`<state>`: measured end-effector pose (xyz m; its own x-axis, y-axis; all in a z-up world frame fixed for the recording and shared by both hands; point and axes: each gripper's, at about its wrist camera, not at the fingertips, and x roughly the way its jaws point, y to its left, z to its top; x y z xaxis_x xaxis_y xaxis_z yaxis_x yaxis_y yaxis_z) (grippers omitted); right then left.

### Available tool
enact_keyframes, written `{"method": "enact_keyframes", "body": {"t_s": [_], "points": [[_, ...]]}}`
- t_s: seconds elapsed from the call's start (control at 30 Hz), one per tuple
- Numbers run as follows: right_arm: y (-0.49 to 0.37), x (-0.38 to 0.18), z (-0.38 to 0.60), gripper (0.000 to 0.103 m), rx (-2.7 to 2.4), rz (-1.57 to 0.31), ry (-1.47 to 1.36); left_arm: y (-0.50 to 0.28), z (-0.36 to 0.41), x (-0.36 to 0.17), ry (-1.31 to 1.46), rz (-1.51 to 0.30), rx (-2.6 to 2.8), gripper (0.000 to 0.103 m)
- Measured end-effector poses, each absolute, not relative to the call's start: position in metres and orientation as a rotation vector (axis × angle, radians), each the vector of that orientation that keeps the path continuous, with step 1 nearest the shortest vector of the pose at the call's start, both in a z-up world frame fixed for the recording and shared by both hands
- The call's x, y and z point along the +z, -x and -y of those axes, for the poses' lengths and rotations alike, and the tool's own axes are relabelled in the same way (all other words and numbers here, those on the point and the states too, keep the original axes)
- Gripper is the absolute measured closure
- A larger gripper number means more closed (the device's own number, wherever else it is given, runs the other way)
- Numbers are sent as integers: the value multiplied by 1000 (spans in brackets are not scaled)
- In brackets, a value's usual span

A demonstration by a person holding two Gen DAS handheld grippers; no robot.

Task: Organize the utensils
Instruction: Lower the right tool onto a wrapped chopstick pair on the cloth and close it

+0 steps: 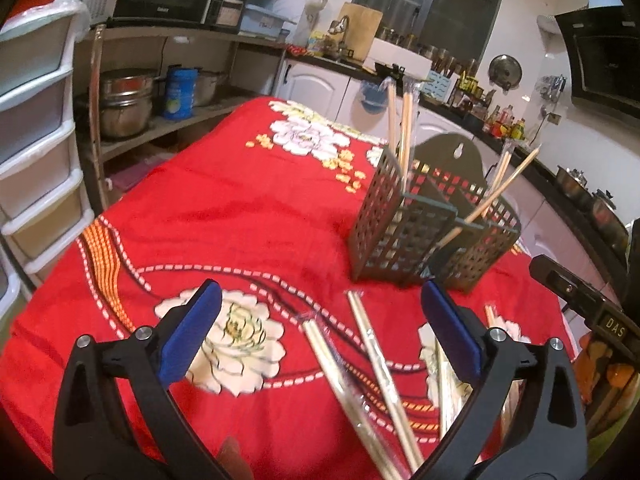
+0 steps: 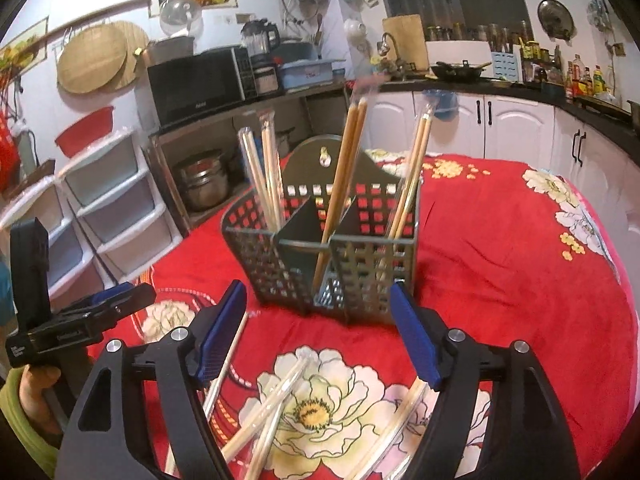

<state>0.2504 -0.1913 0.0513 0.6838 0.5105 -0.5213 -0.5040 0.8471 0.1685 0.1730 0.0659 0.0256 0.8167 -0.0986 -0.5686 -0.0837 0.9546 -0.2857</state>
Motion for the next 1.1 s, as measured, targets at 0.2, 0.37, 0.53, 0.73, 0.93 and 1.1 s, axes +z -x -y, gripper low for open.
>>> {"method": "enact_keyframes", "body": {"t_s": [0.2, 0.37, 0.53, 0.73, 0.93, 1.1], "points": [[-250, 36, 188, 31, 568, -637, 16, -169, -66, 11, 303, -657, -5, 12], [-248, 27, 191, 31, 551, -667, 31, -170, -65, 0, 295, -703, -7, 12], [-251, 18, 197, 29, 533, -705, 37, -166, -62, -10, 282, -741, 2, 12], [-262, 8, 205, 29, 490, -749, 44, -163, -54, -19, 279, -786, 3, 12], [-269, -3, 208, 29, 450, -796, 60, -171, -42, -31, 264, -833, -24, 26], [-271, -6, 213, 29, 429, -804, 51, -178, -39, -34, 249, -851, -24, 37]]}}
